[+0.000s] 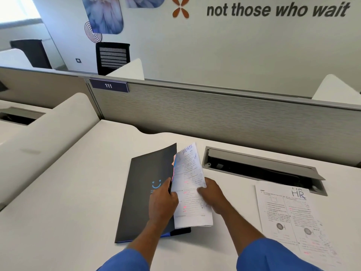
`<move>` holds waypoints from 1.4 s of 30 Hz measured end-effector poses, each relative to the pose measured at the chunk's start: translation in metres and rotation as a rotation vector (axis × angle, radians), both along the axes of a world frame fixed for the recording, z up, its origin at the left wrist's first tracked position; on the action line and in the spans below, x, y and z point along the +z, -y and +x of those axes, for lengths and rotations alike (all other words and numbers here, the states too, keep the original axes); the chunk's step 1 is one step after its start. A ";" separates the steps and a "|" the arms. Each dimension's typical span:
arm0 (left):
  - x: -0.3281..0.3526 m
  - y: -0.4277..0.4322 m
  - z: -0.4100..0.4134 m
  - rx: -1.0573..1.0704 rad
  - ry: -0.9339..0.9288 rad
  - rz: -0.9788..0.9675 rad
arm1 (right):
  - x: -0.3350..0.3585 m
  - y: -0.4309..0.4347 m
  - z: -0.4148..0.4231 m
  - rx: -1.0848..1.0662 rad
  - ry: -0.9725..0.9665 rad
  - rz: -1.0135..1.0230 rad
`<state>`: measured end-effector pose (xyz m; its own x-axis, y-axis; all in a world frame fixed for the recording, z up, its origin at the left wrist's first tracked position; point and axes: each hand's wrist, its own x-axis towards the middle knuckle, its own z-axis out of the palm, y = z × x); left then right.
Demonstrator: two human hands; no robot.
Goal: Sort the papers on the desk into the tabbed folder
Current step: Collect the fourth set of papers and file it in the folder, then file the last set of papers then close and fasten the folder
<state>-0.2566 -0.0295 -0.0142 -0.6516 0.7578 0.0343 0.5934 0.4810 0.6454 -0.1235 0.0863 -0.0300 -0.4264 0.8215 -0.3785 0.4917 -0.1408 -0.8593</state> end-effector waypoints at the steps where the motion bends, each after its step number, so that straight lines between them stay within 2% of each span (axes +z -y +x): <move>1: 0.001 0.000 0.001 -0.014 -0.012 -0.002 | -0.001 0.001 -0.003 0.002 0.005 0.003; 10: 0.001 -0.005 0.010 -0.060 -0.021 -0.013 | -0.014 0.018 -0.024 -0.016 0.030 -0.025; 16: -0.003 -0.006 0.011 -0.090 -0.011 -0.042 | -0.021 0.026 -0.034 0.000 -0.045 -0.081; 19: -0.004 -0.004 0.010 -0.089 -0.022 -0.041 | -0.024 0.020 -0.037 -0.084 -0.036 -0.086; 24: -0.004 -0.004 0.011 -0.088 -0.021 -0.032 | -0.022 0.013 -0.035 -0.255 0.056 0.013; 33: -0.010 -0.004 0.012 -0.081 -0.049 -0.012 | -0.027 0.013 -0.057 -0.203 0.076 0.037; 39: -0.013 -0.006 0.013 -0.090 -0.082 0.020 | -0.032 0.017 -0.062 -0.184 0.016 -0.058; 42: -0.018 -0.006 0.012 -0.103 -0.088 0.012 | -0.033 0.017 -0.058 -0.205 0.079 -0.017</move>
<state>-0.2451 -0.0235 -0.0322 -0.5643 0.8198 0.0975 0.6938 0.4069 0.5943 -0.1810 0.0691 -0.0630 -0.2195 0.8811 -0.4189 0.5166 -0.2593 -0.8160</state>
